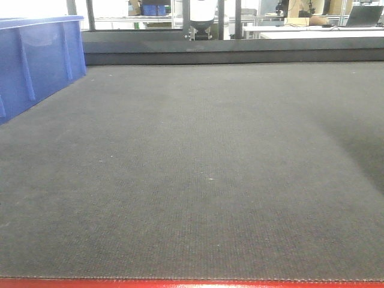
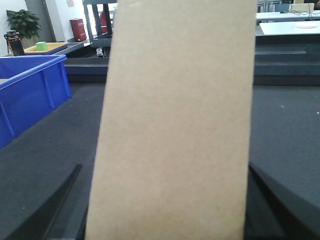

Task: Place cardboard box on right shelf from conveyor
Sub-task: 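Lift the box off the conveyor with the right gripper, then drive the base away from the conveyor toward the steel shelving rack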

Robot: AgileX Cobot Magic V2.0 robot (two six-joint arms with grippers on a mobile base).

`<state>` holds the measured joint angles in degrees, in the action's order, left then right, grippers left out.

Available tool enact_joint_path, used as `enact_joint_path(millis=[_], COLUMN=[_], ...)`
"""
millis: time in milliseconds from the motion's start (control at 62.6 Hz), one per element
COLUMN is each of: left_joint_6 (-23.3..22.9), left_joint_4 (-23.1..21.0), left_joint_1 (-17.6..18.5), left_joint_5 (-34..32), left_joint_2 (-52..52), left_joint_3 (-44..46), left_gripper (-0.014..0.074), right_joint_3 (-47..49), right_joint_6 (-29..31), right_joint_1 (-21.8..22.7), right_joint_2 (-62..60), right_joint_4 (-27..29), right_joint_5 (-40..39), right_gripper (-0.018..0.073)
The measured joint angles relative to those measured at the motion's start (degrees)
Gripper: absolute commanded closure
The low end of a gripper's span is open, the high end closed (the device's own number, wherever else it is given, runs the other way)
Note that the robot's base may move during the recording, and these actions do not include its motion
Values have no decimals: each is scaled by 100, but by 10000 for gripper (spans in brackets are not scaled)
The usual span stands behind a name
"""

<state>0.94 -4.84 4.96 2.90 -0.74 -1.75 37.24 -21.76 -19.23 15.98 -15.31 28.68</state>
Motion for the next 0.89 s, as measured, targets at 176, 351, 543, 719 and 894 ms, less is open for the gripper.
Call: enact_joint_path(millis=[176,351,543,719,894], left_joint_6=[0,0,0,0,0], left_joint_4=[0,0,0,0,0], left_joint_1=[0,0,0,0,0], left_joint_5=[0,0,0,0,0], left_joint_2=[0,0,0,0,0], left_joint_3=[0,0,0,0,0], left_gripper=[715,715,715,715,715], right_joint_3=[0,0,0,0,0], right_joint_6=[0,0,0,0,0], right_joint_1=[0,0,0,0,0], right_joint_2=[0,0,0,0,0], right_joint_4=[0,0,0,0,0], right_joint_5=[0,0,0,0,0], right_gripper=[333,333,333,333,333])
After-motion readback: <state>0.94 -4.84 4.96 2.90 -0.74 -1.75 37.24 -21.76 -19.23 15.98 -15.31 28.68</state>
